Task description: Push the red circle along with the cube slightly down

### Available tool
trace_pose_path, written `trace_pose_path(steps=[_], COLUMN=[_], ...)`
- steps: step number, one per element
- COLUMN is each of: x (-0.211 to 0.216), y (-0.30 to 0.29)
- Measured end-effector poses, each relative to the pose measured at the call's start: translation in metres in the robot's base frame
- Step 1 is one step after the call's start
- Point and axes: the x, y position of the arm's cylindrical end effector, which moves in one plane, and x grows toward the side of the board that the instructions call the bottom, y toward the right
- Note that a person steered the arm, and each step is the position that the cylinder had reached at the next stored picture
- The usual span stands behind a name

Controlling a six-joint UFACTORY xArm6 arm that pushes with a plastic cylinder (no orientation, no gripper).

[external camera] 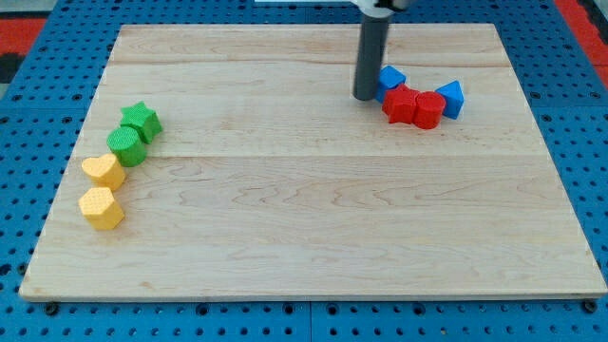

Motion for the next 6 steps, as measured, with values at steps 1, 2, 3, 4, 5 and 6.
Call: trace_pose_path(steps=[1,2,3,4,5,6], x=[-0.022,0.003,-0.035,-0.06,-0.017,0.035], y=[0.044,0.069,0.044,0.086,0.111,0.094])
